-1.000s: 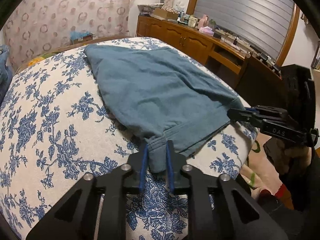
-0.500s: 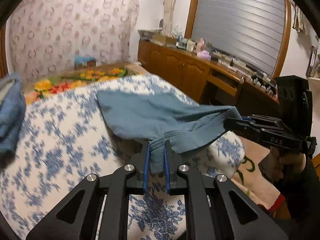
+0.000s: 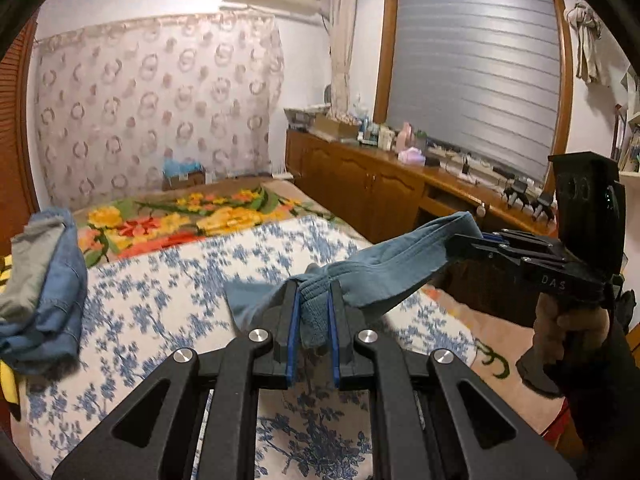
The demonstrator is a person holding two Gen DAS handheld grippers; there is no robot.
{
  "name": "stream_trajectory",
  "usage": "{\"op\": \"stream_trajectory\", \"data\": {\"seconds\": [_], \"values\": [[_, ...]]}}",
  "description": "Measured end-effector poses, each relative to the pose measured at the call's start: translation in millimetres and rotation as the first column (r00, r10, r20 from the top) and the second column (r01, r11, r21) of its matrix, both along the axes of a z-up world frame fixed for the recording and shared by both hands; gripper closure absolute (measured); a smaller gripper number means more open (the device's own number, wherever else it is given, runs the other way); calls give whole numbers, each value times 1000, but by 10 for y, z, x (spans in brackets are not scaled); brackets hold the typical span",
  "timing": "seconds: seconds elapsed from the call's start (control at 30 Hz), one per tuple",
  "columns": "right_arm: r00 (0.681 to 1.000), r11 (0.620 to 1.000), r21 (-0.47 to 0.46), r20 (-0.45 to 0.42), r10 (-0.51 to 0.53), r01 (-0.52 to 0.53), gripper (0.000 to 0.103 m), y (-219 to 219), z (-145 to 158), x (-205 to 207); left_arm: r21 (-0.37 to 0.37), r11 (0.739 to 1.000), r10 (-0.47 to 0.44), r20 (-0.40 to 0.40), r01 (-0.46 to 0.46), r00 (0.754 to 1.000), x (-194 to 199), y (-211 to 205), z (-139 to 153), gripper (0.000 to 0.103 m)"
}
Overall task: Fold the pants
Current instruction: 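Lift the hem with both grippers and fold it over toward the waistband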
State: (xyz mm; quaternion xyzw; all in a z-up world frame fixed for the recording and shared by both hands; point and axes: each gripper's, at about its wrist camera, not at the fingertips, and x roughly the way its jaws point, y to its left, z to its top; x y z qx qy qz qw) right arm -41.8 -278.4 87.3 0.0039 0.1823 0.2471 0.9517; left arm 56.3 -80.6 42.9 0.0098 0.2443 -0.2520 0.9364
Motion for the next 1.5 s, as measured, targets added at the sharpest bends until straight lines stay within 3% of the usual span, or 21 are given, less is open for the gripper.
{"op": "stream_trajectory", "data": {"seconds": [0.5,0.67,0.8,0.93,1.03,1.27,1.5], "values": [[980,996,-6,178,91,-91,88,328,605,161,-17,995,96,203,-95,975,-54,430,821,90],[986,996,-28,142,92,-89,89,452,540,682,9,987,157,183,-161,971,379,567,816,90],[990,997,-35,125,69,-65,89,632,651,1188,33,976,205,187,-215,961,785,657,848,90],[988,999,-27,148,49,-46,89,829,825,1382,37,964,247,228,-262,942,982,727,979,90],[988,998,-40,144,54,-49,89,933,725,1360,48,964,248,215,-263,945,955,780,890,90],[995,988,-123,11,99,-97,89,1088,136,1399,101,968,226,65,-232,972,723,805,183,90],[989,982,-125,-62,135,-142,89,1158,-56,1344,88,976,198,3,-197,980,440,785,-22,90]]}}
